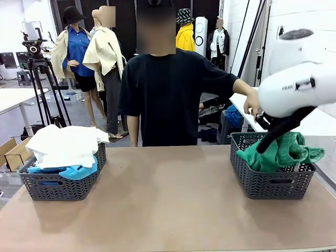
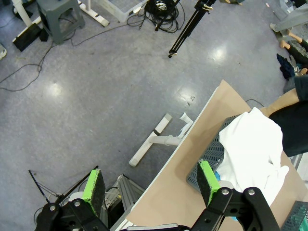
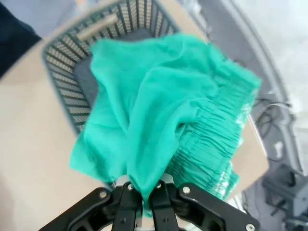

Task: Sort the tops and bottoms.
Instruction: Sort the clothes according to human instructions.

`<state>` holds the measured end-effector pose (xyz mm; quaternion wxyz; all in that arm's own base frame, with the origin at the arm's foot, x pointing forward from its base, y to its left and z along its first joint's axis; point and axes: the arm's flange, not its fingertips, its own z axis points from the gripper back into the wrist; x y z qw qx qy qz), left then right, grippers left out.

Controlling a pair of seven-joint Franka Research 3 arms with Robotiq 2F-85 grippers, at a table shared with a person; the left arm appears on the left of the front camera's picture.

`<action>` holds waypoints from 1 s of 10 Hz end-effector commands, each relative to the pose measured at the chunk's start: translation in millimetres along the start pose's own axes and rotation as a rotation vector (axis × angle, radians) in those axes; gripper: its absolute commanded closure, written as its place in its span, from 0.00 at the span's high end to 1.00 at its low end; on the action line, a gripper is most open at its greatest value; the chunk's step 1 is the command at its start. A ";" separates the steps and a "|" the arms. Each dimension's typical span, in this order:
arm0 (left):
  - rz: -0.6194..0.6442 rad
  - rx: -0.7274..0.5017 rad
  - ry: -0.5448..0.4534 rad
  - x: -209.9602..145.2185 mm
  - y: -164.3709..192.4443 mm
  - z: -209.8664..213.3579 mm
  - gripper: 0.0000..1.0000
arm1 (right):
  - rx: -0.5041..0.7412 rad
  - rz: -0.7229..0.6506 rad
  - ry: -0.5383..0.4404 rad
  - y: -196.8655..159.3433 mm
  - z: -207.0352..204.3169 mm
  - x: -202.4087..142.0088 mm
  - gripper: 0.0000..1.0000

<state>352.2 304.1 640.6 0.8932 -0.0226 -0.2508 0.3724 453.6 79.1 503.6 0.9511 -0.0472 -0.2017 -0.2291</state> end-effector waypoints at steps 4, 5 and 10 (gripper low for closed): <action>-0.003 0.004 -0.001 -0.5 0.8 0.5 1.00 | -0.007 -0.046 0.071 -21.8 -52.5 -29.4 0.00; -0.003 0.004 -0.001 -0.5 0.8 0.5 1.00 | -0.009 -0.035 0.083 -22.0 -61.6 -34.7 0.00; -0.003 0.004 -0.001 -0.5 0.8 0.5 1.00 | -0.010 -0.078 0.079 -31.2 -57.1 -25.6 0.46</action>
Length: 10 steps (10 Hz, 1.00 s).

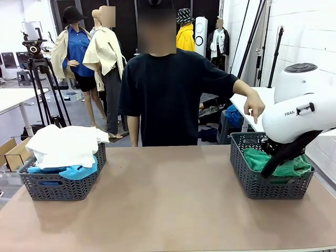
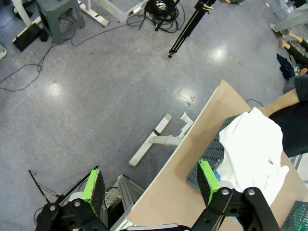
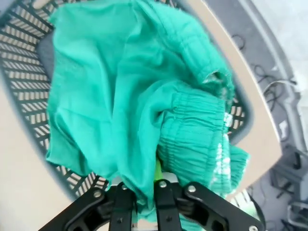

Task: Sort the tops and bottoms.
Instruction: Sort the clothes according to human instructions.

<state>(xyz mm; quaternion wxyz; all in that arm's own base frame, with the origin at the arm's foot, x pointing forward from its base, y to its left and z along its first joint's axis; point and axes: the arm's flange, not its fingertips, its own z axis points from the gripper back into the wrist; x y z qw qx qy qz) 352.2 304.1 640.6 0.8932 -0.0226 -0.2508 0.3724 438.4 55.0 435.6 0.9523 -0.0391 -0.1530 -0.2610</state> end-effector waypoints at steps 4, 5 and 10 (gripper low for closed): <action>-0.003 0.004 -0.001 -0.5 0.8 0.6 1.00 | 0.026 -0.041 -0.080 -13.4 29.0 18.7 1.00; -0.003 0.004 -0.001 -0.5 0.8 0.6 1.00 | 0.048 -0.054 -0.097 -19.5 45.7 24.5 1.00; -0.003 0.004 -0.001 -0.5 0.8 0.6 1.00 | 0.142 -0.118 -0.148 -60.0 153.8 96.1 1.00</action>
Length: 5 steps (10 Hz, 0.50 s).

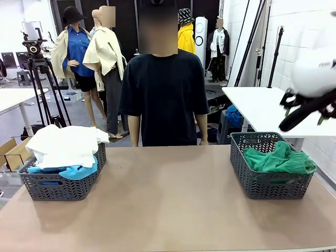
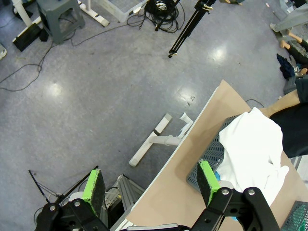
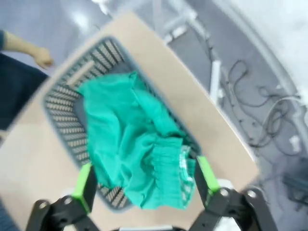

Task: Sort the tops and bottoms.
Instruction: Sort the clothes according to human instructions.

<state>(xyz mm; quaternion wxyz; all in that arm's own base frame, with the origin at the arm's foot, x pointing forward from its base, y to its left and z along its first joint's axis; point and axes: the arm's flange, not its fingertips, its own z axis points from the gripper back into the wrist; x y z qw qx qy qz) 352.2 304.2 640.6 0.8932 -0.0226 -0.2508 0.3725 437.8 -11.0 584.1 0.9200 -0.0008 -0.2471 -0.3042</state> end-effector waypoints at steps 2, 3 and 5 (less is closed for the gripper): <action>-0.004 0.004 -0.001 -0.5 0.7 0.6 1.00 | 0.092 0.034 -0.058 4.5 69.5 66.5 1.00; -0.004 0.004 -0.001 -0.5 0.7 0.6 1.00 | 0.124 0.055 -0.074 8.5 87.1 84.6 1.00; -0.004 0.004 -0.001 -0.5 0.7 0.6 1.00 | 0.083 0.023 -0.097 -2.2 87.8 66.9 1.00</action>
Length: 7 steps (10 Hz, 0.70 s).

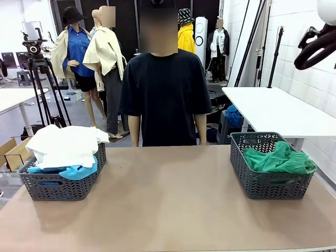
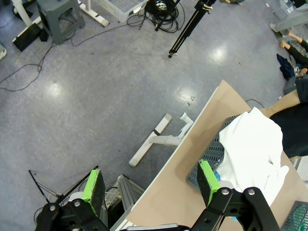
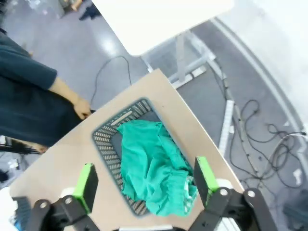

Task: Sort the tops and bottoms.
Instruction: Sort the clothes according to human instructions.

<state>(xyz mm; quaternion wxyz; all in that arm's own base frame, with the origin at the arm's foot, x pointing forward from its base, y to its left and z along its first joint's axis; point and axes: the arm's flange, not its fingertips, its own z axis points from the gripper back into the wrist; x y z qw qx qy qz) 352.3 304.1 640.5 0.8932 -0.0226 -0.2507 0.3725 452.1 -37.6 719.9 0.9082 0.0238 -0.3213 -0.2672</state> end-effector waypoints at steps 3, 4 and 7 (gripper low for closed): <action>-0.003 0.004 -0.001 -0.5 0.7 0.7 1.00 | -0.027 -0.026 0.030 -9.8 -17.2 -22.5 1.00; -0.003 0.004 -0.001 -0.5 0.7 0.7 1.00 | -0.027 -0.026 0.030 -9.8 -17.2 -22.5 1.00; -0.003 0.004 -0.001 -0.5 0.7 0.7 1.00 | -0.027 -0.026 0.030 -9.8 -17.2 -22.5 1.00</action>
